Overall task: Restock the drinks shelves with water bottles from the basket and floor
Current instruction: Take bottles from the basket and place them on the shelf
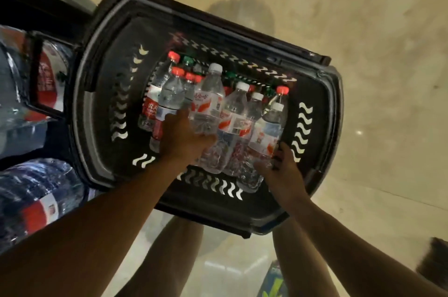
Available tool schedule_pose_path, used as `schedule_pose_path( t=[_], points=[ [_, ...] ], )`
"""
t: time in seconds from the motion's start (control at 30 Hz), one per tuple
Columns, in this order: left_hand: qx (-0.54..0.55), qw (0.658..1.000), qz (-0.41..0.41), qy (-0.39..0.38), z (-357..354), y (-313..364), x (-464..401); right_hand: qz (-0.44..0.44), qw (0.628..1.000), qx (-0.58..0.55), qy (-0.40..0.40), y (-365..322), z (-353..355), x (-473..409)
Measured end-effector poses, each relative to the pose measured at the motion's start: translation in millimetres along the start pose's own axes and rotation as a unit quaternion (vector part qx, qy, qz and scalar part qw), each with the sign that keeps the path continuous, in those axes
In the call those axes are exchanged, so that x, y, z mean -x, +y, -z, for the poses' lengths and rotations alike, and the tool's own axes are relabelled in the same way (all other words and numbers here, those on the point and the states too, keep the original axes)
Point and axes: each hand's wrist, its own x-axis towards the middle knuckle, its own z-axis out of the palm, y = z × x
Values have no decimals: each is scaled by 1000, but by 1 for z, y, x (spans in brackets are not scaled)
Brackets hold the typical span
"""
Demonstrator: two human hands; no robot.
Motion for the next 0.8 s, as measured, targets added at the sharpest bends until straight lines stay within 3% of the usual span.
schedule_pose_path(
  t=[0.2,0.33,0.6,0.8],
  points=[
    [62,996,62,-3,15,12,7,-39,999,-21,1,-19,-1,4],
    [111,989,84,-48,32,4,8,-67,997,-27,6,-19,-2,-7],
    [164,976,112,-90,21,-3,18,-94,993,67,11,-5,-17,-31],
    [183,972,108,-102,12,2,28,-98,990,-17,100,-3,-32,-26]
  ],
)
